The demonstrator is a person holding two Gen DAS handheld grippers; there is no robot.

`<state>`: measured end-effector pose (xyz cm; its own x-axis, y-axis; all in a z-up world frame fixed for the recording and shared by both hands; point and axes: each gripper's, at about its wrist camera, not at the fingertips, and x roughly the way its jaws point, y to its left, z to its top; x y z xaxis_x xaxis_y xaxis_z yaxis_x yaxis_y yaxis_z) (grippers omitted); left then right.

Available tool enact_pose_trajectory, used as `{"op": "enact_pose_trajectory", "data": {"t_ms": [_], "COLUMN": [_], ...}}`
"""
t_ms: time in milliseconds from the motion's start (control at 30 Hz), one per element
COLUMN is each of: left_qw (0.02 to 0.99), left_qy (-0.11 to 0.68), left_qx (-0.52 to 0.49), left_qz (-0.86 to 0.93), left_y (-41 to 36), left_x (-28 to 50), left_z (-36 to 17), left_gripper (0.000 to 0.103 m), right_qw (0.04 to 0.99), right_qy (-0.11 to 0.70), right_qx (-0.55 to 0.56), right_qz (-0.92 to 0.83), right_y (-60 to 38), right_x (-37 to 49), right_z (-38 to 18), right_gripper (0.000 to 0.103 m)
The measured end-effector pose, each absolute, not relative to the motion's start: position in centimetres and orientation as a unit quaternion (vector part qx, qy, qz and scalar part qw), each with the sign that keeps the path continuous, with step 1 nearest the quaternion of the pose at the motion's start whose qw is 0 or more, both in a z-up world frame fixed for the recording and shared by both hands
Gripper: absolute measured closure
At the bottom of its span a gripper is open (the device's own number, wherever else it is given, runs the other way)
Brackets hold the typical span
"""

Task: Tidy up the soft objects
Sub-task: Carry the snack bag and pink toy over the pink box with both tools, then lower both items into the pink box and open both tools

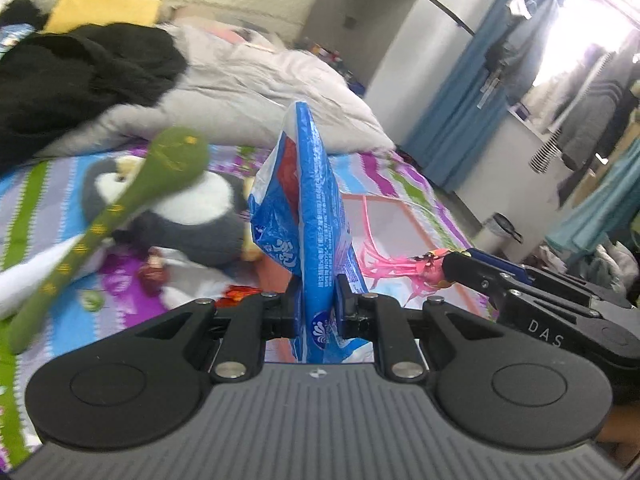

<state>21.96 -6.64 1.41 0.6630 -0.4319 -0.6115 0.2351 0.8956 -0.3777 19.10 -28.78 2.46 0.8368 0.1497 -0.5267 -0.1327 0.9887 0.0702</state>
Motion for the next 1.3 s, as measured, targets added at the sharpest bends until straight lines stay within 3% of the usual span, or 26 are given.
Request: {"op": "enact_pose_trajectory", "data": {"t_ms": [300,933,1067,1300], "left_qw": [0.868,0.802,0.8,0.808], "left_qy": [0.417,0.535,0.541,0.531], "left_qx": [-0.109,-0.054,-0.048,-0.05], "left_qz": [-0.245,-0.262,-0.255,-0.249], "left_y": [-15.6,-28.7,-29.6,-29.0], "left_x": [27.0,38.5,39.4,38.9], "left_z": [-1.1,-14.9,-16.5,-15.6], "left_gripper": [0.085,0.084,0.055,0.055], "right_qw": [0.941,0.884,0.879,0.891], "right_qy": [0.336,0.456,0.461,0.436], "right_qx": [0.047,0.094,0.111,0.121], "right_qz": [-0.012,-0.043,-0.039,-0.032], "right_y": [-36.8,-44.6,-45.1,-44.5], "right_x": [21.2,28.9,29.4,28.3], "right_z": [-1.7,-14.6,-15.2,-12.9], "right_gripper": [0.08,0.08,0.078,0.077]}}
